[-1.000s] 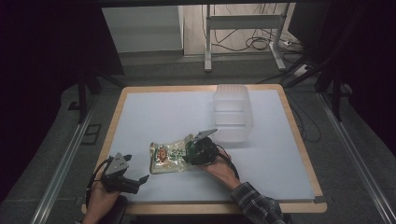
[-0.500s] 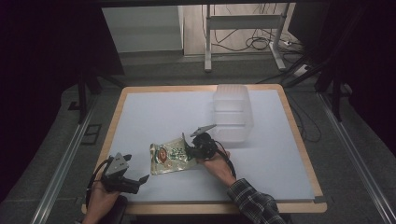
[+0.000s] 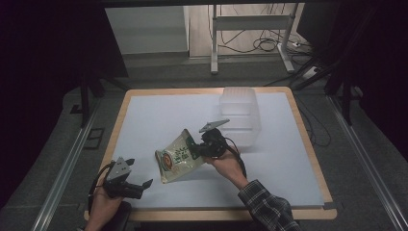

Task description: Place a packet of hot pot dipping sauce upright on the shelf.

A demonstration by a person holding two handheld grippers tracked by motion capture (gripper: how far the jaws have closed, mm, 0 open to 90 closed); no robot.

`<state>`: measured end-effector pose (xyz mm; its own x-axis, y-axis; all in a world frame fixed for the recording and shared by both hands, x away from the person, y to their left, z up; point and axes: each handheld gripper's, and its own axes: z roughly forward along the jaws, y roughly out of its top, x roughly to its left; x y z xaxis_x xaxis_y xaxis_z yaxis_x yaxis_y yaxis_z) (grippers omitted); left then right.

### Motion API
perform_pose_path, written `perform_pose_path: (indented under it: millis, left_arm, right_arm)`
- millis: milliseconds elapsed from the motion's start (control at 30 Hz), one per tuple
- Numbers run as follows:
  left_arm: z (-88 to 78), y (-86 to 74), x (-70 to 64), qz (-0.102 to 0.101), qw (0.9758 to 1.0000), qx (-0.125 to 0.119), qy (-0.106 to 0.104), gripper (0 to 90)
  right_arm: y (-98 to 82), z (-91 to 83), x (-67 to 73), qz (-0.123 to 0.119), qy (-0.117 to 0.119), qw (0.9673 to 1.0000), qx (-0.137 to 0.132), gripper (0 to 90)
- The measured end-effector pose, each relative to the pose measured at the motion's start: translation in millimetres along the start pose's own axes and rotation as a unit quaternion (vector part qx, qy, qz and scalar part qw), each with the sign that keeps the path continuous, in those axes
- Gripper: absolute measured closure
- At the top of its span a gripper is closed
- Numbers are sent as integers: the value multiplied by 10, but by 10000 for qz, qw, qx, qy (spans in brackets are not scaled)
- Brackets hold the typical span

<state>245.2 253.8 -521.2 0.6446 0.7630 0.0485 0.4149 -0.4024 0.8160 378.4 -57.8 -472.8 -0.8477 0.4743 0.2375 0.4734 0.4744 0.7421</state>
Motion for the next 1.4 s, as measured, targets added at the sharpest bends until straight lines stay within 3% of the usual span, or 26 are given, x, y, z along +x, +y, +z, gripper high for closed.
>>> perform_pose_path:
  millis: [267, 600, 800, 833, 1100, 1400]
  left_arm:
    - [-24, -8, 31, -154, 9998, -109, 22, 0]
    - [-24, -4, 26, -121, 9999, -115, 19, 0]
    - [-21, -3, 25, -112, 9999, -107, 15, 0]
    - [-21, -3, 25, -111, 9999, -107, 16, 0]
    - [-18, -5, 23, -126, 9999, -93, 9, 0]
    - [-21, -5, 26, -139, 9998, -108, 12, 0]
  right_arm:
    - [168, -182, 116, -217, 88, 9995, -192, 896]
    - [331, -369, 281, -587, 98, 9976, -343, 897]
    - [409, -438, 338, -791, 34, 9963, -346, 898]
    - [438, -456, 349, -914, -122, 9952, -318, 898]
    - [538, -575, 215, -959, -457, 9940, -268, 898]
    - [621, -715, 102, -951, -544, 9935, -302, 897]
